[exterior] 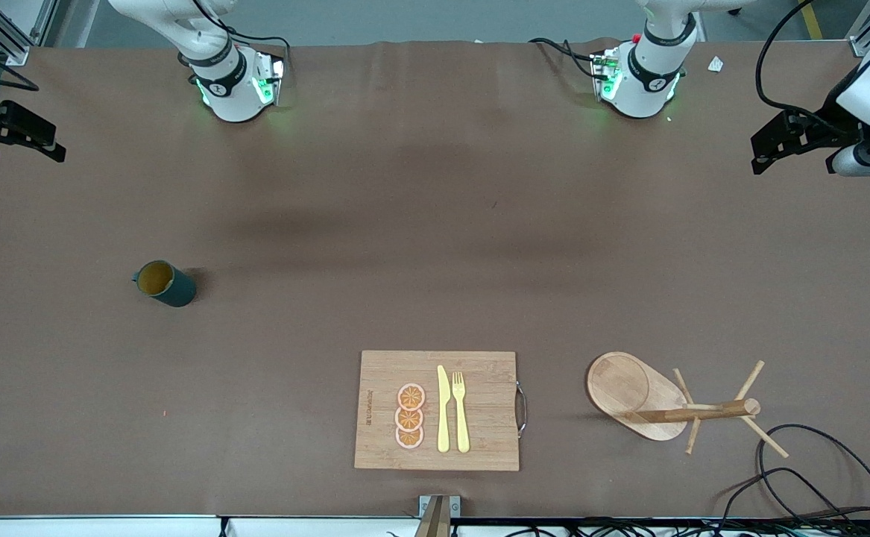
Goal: Pass cup and hang on rack
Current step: 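Reach the right gripper down to the teal mug and grasp it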
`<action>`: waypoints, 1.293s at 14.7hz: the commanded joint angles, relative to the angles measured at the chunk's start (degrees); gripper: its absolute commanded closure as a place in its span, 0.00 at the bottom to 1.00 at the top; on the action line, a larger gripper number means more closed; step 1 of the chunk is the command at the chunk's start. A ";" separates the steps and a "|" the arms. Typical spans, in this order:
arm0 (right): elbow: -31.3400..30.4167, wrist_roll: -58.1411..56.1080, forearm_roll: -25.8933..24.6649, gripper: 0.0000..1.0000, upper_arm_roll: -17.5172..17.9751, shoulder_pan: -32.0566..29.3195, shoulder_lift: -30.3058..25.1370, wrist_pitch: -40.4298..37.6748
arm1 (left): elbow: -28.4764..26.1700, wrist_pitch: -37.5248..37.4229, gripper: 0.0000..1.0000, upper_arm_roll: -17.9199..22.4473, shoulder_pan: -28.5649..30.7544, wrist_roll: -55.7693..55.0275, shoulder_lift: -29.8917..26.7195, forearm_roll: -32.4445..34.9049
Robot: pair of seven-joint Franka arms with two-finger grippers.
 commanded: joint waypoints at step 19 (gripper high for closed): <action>-11.27 -39.53 0.66 0.00 0.20 -7.88 27.96 36.22 | 0.64 -0.44 0.00 -0.22 0.35 1.07 1.80 -1.97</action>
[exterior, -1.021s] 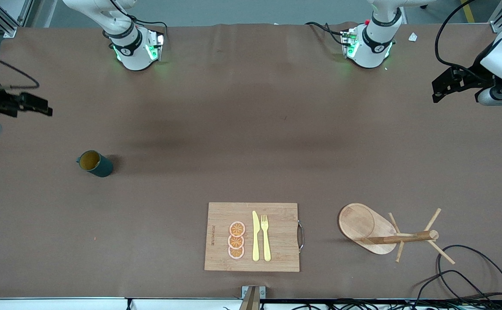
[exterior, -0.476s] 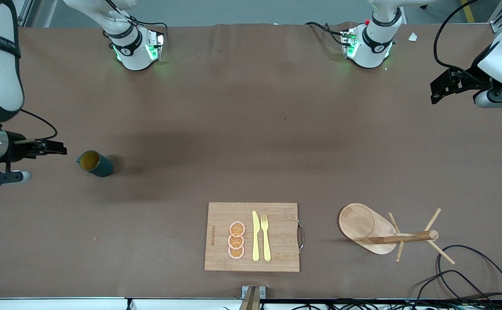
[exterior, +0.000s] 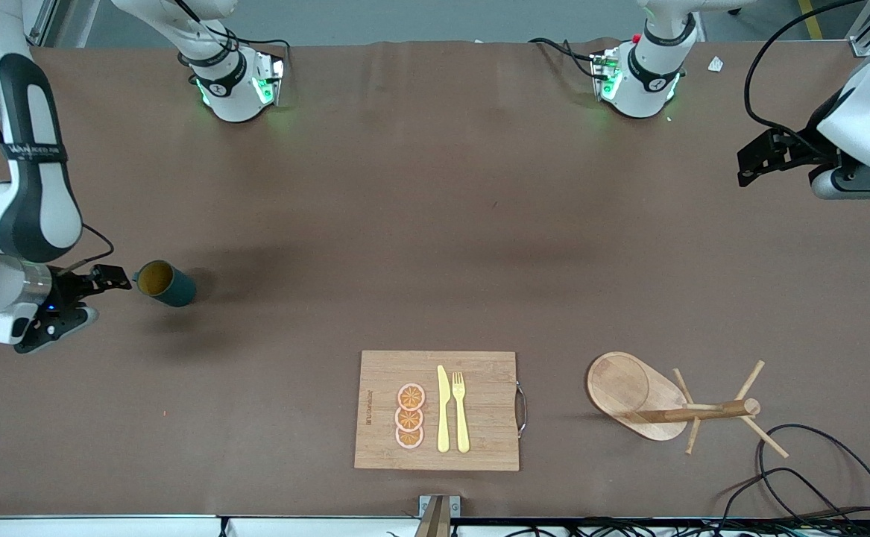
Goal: Pass cup and hang on rack
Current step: 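Reach the right gripper down to the teal mug and grasp it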
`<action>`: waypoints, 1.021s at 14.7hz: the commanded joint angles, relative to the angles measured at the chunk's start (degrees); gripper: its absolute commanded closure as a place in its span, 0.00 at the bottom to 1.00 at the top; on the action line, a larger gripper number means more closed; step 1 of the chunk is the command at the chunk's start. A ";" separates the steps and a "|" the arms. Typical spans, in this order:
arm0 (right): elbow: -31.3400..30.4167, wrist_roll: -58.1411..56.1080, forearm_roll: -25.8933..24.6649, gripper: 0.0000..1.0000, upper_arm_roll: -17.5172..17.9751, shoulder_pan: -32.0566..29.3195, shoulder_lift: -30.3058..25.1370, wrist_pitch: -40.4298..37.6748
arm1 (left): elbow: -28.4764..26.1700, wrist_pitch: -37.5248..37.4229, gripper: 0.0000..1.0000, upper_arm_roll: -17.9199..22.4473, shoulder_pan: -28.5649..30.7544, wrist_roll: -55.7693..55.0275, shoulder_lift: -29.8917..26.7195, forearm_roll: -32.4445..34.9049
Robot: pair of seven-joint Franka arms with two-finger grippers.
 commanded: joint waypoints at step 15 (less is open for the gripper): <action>-8.83 -8.92 0.88 1.00 0.94 -0.99 2.94 7.45 | 0.63 -0.53 0.00 -0.06 0.43 1.07 -0.56 -0.97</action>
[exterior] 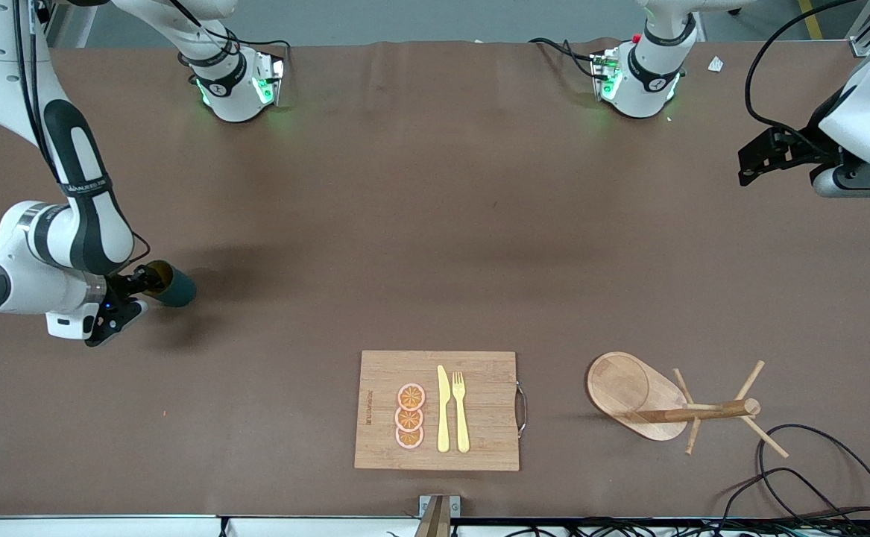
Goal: Pass cup and hang on rack
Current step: 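Reach the right gripper down to the teal mug and grasp it, then lift the teal mug with the right gripper and carry it toward center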
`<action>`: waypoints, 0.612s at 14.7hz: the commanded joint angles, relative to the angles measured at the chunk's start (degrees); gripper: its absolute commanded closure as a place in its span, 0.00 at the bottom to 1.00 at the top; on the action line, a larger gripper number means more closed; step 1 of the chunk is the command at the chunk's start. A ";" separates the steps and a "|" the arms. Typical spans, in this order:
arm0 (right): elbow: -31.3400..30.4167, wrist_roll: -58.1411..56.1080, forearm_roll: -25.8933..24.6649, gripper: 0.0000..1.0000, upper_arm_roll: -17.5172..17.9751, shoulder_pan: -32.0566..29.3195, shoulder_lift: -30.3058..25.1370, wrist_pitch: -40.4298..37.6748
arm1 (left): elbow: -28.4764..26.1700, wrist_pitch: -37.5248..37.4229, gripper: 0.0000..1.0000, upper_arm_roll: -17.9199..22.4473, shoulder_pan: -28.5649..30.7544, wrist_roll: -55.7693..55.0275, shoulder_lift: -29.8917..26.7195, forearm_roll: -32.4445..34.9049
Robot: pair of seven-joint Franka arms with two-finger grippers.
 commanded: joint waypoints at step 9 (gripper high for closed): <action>2.51 13.31 0.92 1.00 1.00 6.14 -7.78 -13.41 | 0.54 -0.76 0.00 0.06 2.11 1.15 -0.77 -0.96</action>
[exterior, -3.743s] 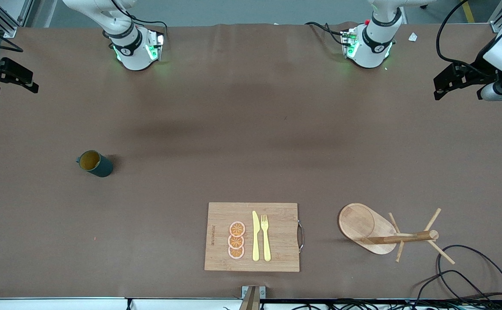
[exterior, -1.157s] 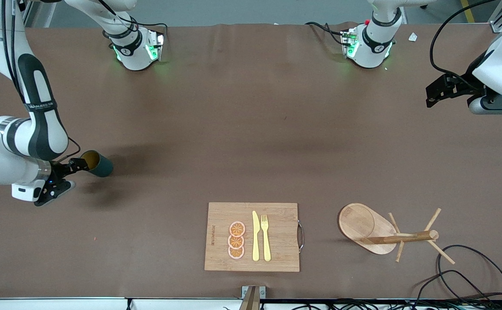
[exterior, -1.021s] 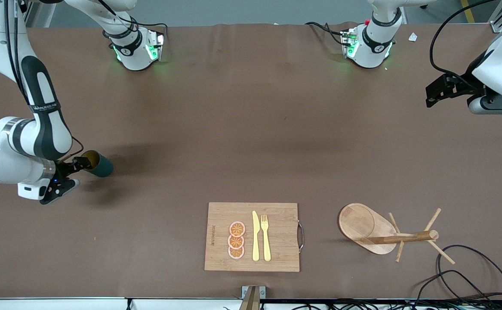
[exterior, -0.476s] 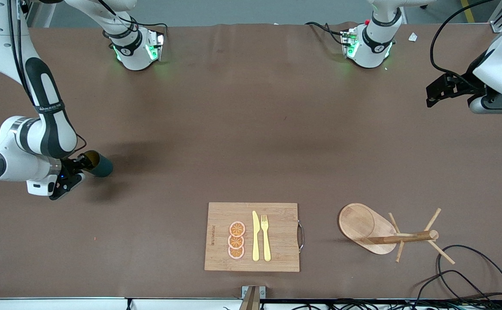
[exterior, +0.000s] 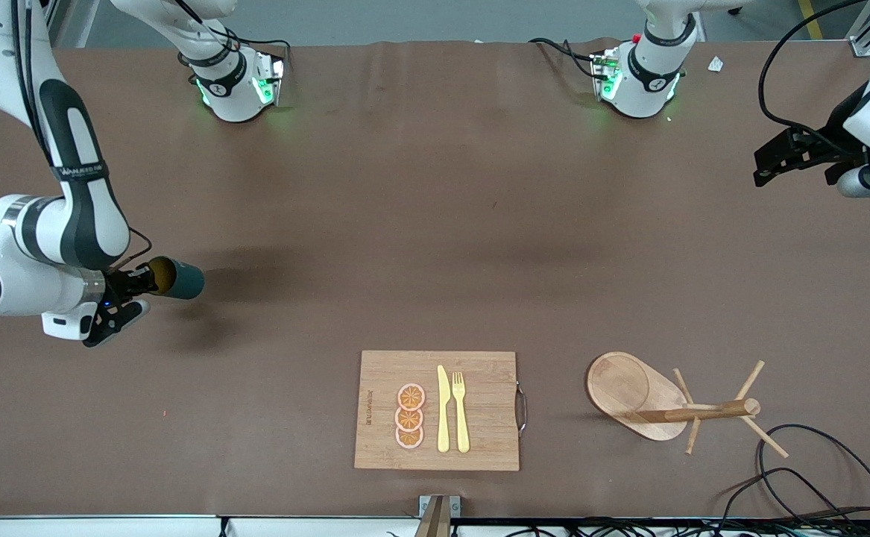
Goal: Pass cup and hang on rack
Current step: 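Lift the teal mug with the right gripper and carry it toward center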
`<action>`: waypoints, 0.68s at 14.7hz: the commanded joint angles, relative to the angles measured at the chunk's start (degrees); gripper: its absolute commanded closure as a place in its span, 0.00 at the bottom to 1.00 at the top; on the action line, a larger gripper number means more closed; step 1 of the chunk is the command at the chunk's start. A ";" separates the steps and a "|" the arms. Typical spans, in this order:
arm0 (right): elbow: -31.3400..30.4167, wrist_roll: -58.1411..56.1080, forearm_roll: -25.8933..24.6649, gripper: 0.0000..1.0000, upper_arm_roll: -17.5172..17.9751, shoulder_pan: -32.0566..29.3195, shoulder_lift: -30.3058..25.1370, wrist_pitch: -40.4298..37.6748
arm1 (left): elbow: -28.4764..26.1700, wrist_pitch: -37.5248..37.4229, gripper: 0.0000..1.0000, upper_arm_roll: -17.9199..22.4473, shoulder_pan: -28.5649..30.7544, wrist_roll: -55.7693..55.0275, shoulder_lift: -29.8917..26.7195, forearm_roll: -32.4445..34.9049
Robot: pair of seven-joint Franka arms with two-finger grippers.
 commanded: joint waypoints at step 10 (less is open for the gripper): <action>-1.18 35.32 8.47 1.00 0.37 25.12 -6.87 -1.80 | 0.45 -0.52 0.00 -0.11 0.53 1.07 -0.47 -0.87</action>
